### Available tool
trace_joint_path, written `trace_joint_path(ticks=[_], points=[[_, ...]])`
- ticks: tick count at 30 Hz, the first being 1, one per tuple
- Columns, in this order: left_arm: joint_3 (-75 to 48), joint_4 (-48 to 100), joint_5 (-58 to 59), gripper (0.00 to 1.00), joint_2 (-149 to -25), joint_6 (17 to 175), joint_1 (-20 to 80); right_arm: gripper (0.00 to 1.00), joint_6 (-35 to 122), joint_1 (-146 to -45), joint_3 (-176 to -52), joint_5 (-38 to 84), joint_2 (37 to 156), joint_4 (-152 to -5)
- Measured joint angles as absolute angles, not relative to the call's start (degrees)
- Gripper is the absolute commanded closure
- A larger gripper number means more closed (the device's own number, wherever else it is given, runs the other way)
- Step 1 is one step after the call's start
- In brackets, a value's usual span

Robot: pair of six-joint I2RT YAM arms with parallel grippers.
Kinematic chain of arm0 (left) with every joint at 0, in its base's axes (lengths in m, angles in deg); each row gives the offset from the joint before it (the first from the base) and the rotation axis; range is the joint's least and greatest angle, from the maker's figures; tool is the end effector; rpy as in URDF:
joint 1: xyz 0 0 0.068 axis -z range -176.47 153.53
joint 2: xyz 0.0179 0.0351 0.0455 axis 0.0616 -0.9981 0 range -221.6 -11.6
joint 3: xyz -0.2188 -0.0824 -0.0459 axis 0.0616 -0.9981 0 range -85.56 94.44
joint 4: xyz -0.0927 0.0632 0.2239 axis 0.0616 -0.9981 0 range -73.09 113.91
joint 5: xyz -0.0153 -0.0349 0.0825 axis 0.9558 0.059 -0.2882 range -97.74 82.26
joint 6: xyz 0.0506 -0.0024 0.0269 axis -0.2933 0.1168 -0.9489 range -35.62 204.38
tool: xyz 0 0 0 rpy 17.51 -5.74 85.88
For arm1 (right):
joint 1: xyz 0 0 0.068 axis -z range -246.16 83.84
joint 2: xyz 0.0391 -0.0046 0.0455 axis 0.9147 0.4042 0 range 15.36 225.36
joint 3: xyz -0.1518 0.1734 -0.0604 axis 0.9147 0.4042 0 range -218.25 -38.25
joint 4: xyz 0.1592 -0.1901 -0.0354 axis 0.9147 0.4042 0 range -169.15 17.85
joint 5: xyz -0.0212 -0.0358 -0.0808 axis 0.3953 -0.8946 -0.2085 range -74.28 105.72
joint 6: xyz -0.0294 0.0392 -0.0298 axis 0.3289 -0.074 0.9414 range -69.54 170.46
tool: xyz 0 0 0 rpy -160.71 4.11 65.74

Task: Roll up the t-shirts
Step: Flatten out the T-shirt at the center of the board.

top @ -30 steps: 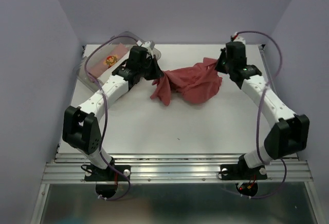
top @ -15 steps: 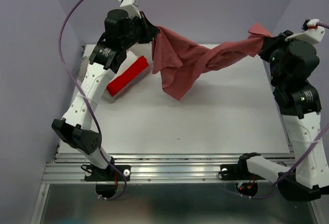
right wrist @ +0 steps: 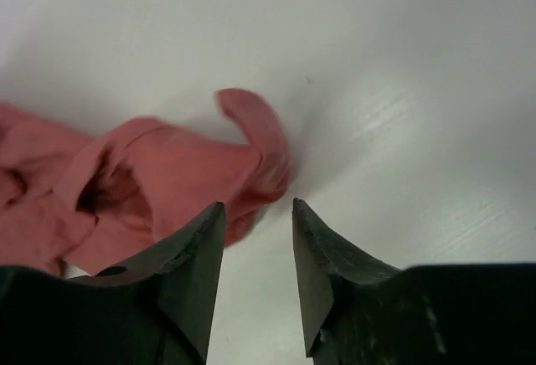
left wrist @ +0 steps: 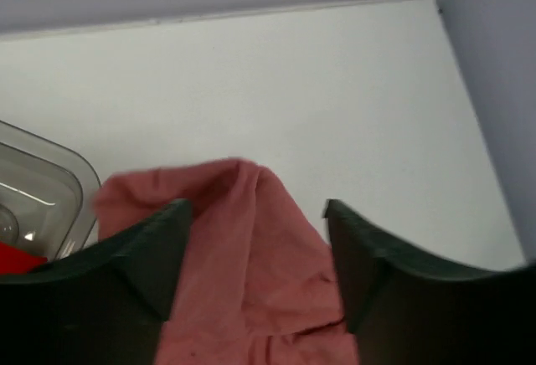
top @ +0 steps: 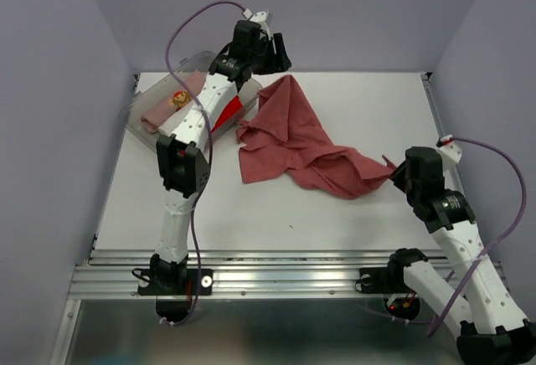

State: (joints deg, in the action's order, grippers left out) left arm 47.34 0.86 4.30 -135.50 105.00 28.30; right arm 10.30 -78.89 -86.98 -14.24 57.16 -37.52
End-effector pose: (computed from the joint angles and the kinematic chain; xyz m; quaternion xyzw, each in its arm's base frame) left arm 0.4309 -0.2081 0.3710 0.0928 0.7811 -0.3124 0.5326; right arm 0.1645 0.0164 0.2912 0.3195 0.8028 -0.0053 0.5034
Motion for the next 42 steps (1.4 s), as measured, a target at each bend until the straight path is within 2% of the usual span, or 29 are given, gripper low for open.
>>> trace_joint_path(ticks=[1, 2, 6, 9, 10, 13, 14, 16, 18, 19, 21, 22, 27, 29, 31, 42], points=[[51.3, -1.0, 4.3, 0.03, -140.1, 105.0, 28.3, 0.48, 8.7, -78.9, -84.4, -13.1, 56.7, -36.3], [52.4, -1.6, 4.2, 0.01, -142.2, 104.8, 28.3, 0.47, 7.3, -78.9, -82.5, -12.1, 56.3, -35.7], [47.6, -4.5, 3.9, 0.03, -143.9, 104.3, 28.6, 0.46, 3.1, -78.9, -79.2, -9.6, 55.6, -33.8], [40.0, -4.6, 2.4, 0.16, -138.0, 103.8, 28.8, 0.46, 3.0, -78.9, -79.5, -9.0, 57.2, -35.2], [36.1, -3.9, 1.5, 0.24, -134.7, 103.7, 29.0, 0.46, 3.1, -78.9, -79.7, -8.7, 58.0, -35.7], [23.8, -3.4, -2.2, 0.38, -122.2, 103.9, 29.7, 0.46, 3.5, -78.9, -80.3, -7.3, 61.5, -38.3], [17.8, -1.5, -3.7, 0.39, -116.2, 104.5, 30.1, 0.46, 3.5, -78.9, -80.2, -6.5, 63.0, -39.4], [7.5, 0.4, -6.2, 0.39, -106.4, 107.1, 30.7, 0.42, 3.5, -78.9, -80.2, -5.5, 64.4, -41.0], [-2.7, 2.0, -8.1, 0.37, -98.1, 110.4, 31.4, 0.31, 3.5, -78.9, -80.1, -4.0, 65.8, -43.3], [-6.0, 2.3, -8.6, 0.37, -95.6, 111.4, 31.7, 0.3, 3.7, -78.9, -80.1, -3.6, 66.2, -43.9], [-15.2, 4.3, -10.0, 0.36, -91.5, 115.8, 32.5, 0.23, 3.7, -78.9, -80.1, -2.8, 67.6, -45.2], [-18.4, 4.6, -10.5, 0.3, -90.8, 117.6, 32.9, 0.17, 3.8, -78.9, -80.1, -2.3, 68.1, -45.6], [-34.3, 6.1, -12.2, 0.21, -91.1, 127.4, 36.7, 0.14, 4.5, -78.9, -80.1, -1.5, 70.7, -47.0], [-37.6, 6.7, -12.6, 0.22, -91.4, 131.4, 38.4, 0.14, 4.8, -78.9, -80.1, -1.1, 71.1, -47.1], [-38.8, 7.5, -12.8, 0.26, -91.4, 134.3, 39.1, 0.14, 5.2, -78.9, -80.1, -0.7, 71.2, -47.4], [-39.1, 13.9, -17.8, 0.33, -98.6, 142.0, 38.9, 0.13, 5.7, -78.9, -80.1, 0.6, 71.2, -47.9]])
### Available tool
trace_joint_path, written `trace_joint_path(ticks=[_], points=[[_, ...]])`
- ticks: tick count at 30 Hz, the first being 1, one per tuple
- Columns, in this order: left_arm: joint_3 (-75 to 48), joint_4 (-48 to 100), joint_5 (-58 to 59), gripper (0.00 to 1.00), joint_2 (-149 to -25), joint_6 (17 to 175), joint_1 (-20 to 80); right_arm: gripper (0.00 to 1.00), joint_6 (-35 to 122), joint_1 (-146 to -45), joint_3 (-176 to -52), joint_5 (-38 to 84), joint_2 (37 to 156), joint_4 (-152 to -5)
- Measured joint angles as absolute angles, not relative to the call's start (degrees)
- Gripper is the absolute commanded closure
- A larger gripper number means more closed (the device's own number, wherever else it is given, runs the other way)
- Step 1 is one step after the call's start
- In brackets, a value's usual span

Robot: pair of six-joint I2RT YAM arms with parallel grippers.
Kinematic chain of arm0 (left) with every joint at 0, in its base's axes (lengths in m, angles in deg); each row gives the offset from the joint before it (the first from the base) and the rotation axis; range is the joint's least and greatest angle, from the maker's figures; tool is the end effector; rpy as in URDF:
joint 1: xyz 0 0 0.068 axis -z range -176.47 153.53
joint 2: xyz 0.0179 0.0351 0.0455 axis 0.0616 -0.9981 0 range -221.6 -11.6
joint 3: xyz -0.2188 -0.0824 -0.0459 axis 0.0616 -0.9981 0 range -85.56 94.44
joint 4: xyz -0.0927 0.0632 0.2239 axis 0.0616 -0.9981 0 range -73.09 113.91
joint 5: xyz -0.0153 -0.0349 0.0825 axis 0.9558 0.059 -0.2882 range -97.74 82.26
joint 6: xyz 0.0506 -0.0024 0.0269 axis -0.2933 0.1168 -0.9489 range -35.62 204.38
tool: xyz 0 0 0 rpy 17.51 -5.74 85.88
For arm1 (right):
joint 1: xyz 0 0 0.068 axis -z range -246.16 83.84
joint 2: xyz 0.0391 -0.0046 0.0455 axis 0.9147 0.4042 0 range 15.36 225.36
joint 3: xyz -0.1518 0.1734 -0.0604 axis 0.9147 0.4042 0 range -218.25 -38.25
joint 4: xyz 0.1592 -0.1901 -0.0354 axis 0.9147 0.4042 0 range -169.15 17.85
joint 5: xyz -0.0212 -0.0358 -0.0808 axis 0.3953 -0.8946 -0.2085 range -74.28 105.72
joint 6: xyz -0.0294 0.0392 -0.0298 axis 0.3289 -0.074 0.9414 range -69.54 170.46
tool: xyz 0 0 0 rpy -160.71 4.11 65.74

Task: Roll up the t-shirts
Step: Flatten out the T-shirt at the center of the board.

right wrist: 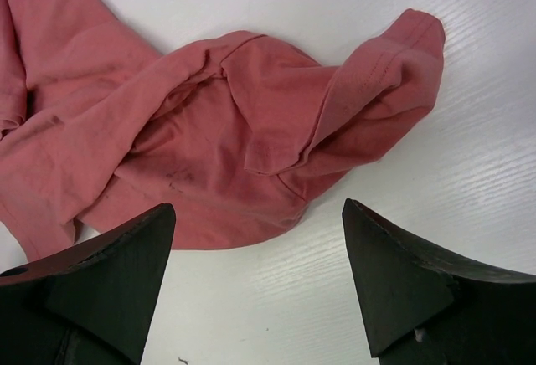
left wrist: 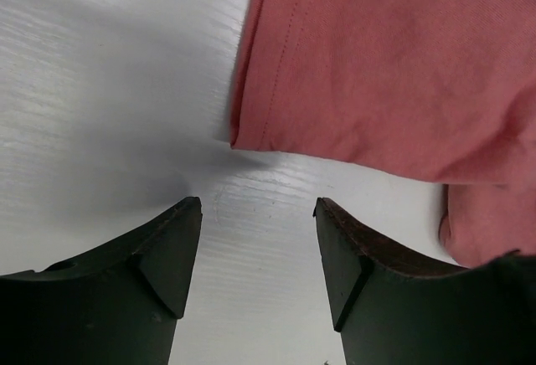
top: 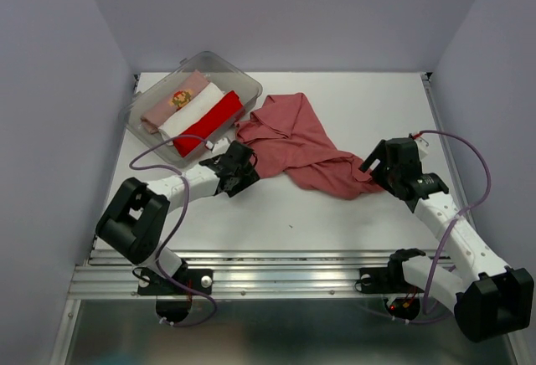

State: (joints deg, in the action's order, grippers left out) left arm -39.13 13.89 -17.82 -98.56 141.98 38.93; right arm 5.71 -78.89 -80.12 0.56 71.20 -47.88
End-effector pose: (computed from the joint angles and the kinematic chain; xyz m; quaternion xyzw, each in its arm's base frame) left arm 0.2459 -0.1660 0.1473 -0.2097 0.9144 -0.1869 0.2914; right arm 0.2096 0.0365 0.2239 0.3011 0.8672 0.0746 0.3896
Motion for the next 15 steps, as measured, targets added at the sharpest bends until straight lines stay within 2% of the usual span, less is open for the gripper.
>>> trace_joint_path(ticks=[5, 10, 12, 13, 15], points=[[-38.7, 14.9, -19.7, 0.35, -101.3, 143.6, 38.9, 0.11, 6.1, -78.9, -80.1, 1.0, 70.5, -47.9], [-37.7, 17.5, -22.2, 0.43, -103.3, 145.0, 38.9, 0.11, 6.3, -78.9, -80.1, 1.5, 70.2, -47.9], [-37.6, 18.7, -22.5, 0.61, -103.8, 145.4, 38.8, 0.11, 5.9, -78.9, -80.1, 2.1, 70.2, -47.9], [-37.4, 19.4, -22.8, 0.99, -104.4, 145.6, 38.8, 0.11, 5.6, -78.9, -80.0, 2.5, 70.1, -47.9], [-36.4, 19.9, -22.7, 1.0, -106.1, 145.4, 38.7, 0.11, 5.0, -78.9, -79.3, 2.8, 69.7, -48.1]])
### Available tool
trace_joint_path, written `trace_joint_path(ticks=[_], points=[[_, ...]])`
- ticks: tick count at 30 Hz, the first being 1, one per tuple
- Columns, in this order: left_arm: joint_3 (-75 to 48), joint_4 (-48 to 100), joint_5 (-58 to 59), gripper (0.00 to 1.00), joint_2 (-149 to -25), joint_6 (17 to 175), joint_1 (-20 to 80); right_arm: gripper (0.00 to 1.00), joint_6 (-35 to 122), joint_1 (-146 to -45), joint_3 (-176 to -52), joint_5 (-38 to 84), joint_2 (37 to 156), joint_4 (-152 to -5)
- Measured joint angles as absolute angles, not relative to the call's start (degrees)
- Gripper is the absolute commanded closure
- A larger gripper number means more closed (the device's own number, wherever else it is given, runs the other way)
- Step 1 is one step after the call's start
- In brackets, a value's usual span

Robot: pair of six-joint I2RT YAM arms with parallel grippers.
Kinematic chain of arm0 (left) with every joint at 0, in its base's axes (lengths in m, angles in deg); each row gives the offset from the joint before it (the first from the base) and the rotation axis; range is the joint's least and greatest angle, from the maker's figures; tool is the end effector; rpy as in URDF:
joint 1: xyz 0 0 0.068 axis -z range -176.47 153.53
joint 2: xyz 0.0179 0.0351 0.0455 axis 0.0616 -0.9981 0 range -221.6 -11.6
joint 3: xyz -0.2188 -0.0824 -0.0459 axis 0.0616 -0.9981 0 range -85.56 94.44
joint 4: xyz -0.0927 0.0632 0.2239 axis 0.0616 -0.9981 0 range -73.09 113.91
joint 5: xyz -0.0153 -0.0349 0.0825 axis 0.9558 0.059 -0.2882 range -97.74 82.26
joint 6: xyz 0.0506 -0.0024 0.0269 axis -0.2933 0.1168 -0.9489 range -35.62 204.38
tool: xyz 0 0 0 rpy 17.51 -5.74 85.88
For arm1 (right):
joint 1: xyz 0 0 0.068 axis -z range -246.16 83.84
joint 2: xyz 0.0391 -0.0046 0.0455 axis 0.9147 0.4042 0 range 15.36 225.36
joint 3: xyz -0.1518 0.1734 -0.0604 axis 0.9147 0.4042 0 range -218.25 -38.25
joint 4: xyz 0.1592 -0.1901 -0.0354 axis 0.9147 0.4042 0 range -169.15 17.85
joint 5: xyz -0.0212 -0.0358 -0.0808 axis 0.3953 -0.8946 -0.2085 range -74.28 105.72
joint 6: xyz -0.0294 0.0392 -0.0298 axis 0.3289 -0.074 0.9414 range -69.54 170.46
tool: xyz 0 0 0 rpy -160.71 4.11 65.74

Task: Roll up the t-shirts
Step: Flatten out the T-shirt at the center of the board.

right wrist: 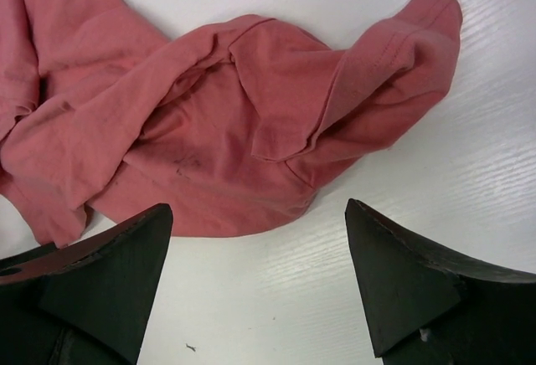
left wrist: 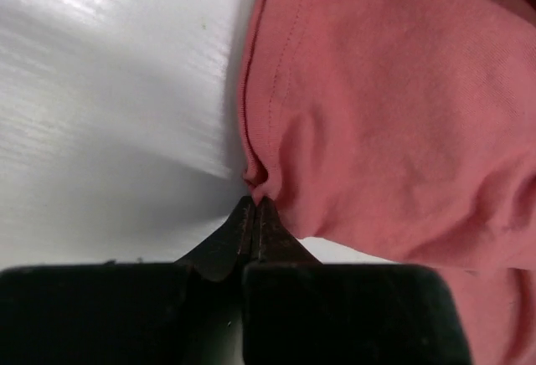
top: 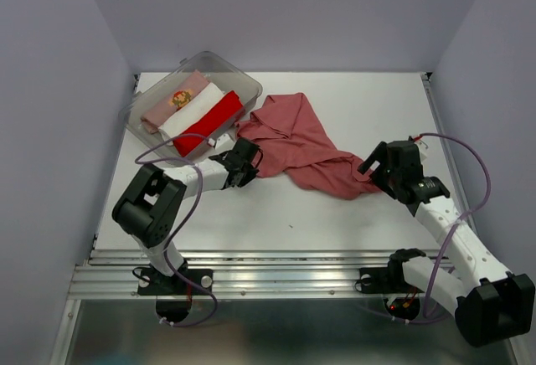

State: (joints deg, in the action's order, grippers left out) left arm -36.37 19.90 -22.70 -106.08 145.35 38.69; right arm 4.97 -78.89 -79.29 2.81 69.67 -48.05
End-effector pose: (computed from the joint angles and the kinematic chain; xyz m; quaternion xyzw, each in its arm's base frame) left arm 0.2664 -0.1747 0.1316 -0.2518 0.8960 -0.1749 0.3212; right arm 0.2058 0.0372 0.2243 0.3002 0.8664 0.0969 0.3871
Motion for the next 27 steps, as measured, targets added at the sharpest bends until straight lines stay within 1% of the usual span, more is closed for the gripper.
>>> trace_joint_path(ticks=[3, 4, 6, 7, 9, 10, 15, 17, 21, 25, 26, 27], points=[[-34.8, 20.1, -22.9, 1.0, -107.4, 145.0, 38.7, 0.12, 3.7, -78.9, -77.5, 3.1, 68.7, -48.3], [-34.4, 19.7, -23.2, 1.0, -107.3, 144.7, 38.8, 0.18, 3.2, -78.9, -77.0, 3.2, 68.6, -48.4], [-34.1, 18.9, -24.2, 1.0, -106.8, 144.1, 38.8, 0.24, 2.1, -78.9, -75.3, 3.6, 68.5, -48.4], [-34.1, 18.0, -25.1, 1.0, -105.8, 143.7, 38.8, 0.31, 1.4, -78.9, -74.4, 3.7, 68.6, -48.6], [-34.1, 15.9, -26.6, 1.0, -102.4, 143.0, 38.8, 0.37, 0.7, -78.9, -73.7, 3.7, 68.8, -48.7], [-34.1, 15.4, -27.0, 1.0, -100.8, 142.7, 38.7, 0.42, 0.4, -78.9, -73.7, 3.5, 69.3, -48.8], [-34.0, 15.3, -28.2, 1.0, -89.2, 140.7, 36.9, 0.43, 0.6, -76.6, -75.0, 2.5, 73.7, -50.2], [-33.9, 15.4, -28.3, 1.0, -87.3, 139.8, 35.9, 0.42, 0.7, -75.5, -75.6, 2.3, 75.5, -50.8], [-33.8, 15.2, -27.7, 1.0, -87.1, 138.8, 34.9, 0.42, 1.4, -73.6, -76.3, 2.0, 78.5, -52.8], [-33.7, 15.1, -27.0, 1.0, -87.3, 138.1, 34.9, 0.47, 1.8, -72.6, -77.2, 2.0, 82.4, -55.1], [-33.7, 15.0, -26.8, 1.0, -87.5, 137.9, 34.9, 0.51, 1.8, -72.5, -77.2, 2.0, 83.1, -55.9], [-33.7, 15.0, -26.6, 1.0, -87.6, 137.8, 34.9, 0.53, 1.8, -72.5, -77.2, 1.9, 83.5, -56.4]])
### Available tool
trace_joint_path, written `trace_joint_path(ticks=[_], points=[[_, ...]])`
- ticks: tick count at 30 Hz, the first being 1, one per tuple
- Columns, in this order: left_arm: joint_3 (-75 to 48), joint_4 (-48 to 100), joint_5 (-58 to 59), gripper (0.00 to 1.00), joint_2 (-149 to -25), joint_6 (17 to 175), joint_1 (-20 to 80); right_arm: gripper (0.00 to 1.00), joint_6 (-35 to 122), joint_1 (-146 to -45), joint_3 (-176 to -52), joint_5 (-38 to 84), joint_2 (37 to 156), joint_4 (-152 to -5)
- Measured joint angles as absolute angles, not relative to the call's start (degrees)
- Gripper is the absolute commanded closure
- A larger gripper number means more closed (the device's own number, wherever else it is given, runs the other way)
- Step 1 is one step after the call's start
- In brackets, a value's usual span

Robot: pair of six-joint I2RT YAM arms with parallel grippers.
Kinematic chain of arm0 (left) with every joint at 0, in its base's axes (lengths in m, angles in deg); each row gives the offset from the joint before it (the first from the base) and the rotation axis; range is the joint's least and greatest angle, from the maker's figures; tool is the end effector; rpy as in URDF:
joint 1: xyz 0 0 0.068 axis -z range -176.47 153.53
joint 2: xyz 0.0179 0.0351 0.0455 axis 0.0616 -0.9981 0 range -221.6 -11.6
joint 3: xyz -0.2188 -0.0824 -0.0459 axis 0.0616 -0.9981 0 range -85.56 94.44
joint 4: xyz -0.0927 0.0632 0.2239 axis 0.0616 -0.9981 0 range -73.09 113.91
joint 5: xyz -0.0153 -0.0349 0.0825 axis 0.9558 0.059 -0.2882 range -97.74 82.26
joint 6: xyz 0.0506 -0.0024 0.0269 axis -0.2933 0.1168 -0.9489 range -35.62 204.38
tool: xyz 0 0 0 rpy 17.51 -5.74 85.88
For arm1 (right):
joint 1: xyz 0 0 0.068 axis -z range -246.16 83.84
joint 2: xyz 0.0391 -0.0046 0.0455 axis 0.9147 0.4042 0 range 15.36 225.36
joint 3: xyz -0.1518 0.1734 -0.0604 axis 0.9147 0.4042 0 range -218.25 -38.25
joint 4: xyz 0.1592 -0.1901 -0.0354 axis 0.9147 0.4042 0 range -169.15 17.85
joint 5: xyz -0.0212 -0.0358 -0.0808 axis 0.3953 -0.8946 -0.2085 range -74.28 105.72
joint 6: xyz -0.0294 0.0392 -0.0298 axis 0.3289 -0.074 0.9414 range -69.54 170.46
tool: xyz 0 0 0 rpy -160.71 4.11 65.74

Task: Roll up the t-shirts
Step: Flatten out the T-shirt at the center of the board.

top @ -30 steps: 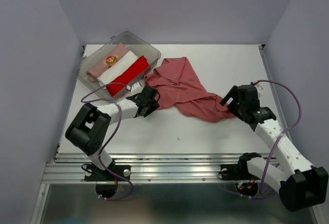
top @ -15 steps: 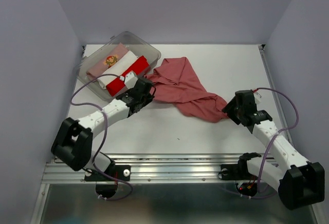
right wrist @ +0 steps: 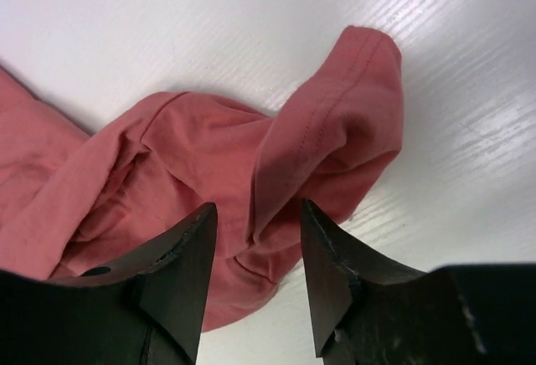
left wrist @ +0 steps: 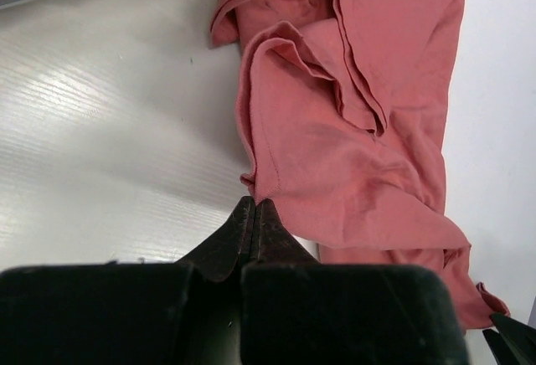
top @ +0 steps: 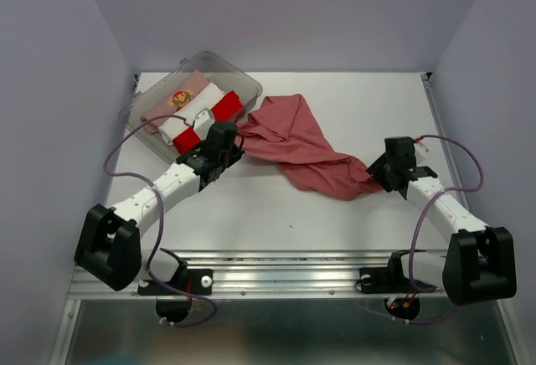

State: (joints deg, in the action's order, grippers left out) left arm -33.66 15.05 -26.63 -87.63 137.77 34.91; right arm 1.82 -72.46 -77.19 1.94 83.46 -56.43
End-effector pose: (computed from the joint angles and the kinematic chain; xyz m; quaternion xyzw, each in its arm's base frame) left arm 0.2601 -0.1432 0.2331 -0.2424 0.8360 -0.2108 0.4449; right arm 0.2376 0.0165 0.1747 0.3755 0.8608 0.0490 0.3400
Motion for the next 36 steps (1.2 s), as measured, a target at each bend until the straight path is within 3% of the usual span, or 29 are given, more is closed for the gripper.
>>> trace_joint_path(ticks=[4, 5, 7, 8, 15, 23, 26, 29, 31, 36], points=[[-33.4, 14.8, -26.1, 1.0, -87.7, 137.2, 34.9, 0.65, 2.0, -72.2, -77.3, 1.6, 86.1, -59.8], [-33.2, 14.8, -26.1, 1.0, -87.7, 137.1, 34.9, 0.77, 2.0, -72.1, -77.5, 1.6, 87.5, -60.4], [-32.7, 14.5, -26.1, 1.0, -87.7, 136.9, 34.9, 0.88, 1.8, -71.8, -77.5, 1.5, 89.9, -61.0], [-32.0, 14.0, -26.1, 1.0, -87.7, 136.7, 34.8, 0.99, 2.0, -71.7, -77.5, 1.4, 90.4, -61.1], [-24.6, 12.5, -24.7, 1.0, -89.7, 133.1, 33.4, 0.99, 2.3, -65.1, -86.0, 2.8, 94.9, -61.7], [-7.3, 10.7, -20.9, 1.0, -100.2, 126.6, 33.0, 0.99, 2.8, -57.5, -110.0, 6.3, 98.3, -62.2], [5.8, 7.8, -17.3, 1.0, -107.3, 123.4, 32.2, 0.99, 2.9, -56.6, -119.2, 6.8, 98.5, -63.0], [29.4, 4.1, -14.9, 1.0, -119.0, 120.3, 31.2, 0.99, 3.0, -55.9, -127.2, 7.0, 98.3, -64.0], [38.2, 3.0, -14.1, 1.0, -122.4, 118.7, 30.8, 0.99, 4.1, -55.4, -130.8, 7.2, 97.8, -64.7], [34.2, 5.0, -12.0, 1.0, -115.7, 116.1, 29.2, 0.99, 7.3, -55.1, -124.2, 6.9, 86.9, -64.2]])
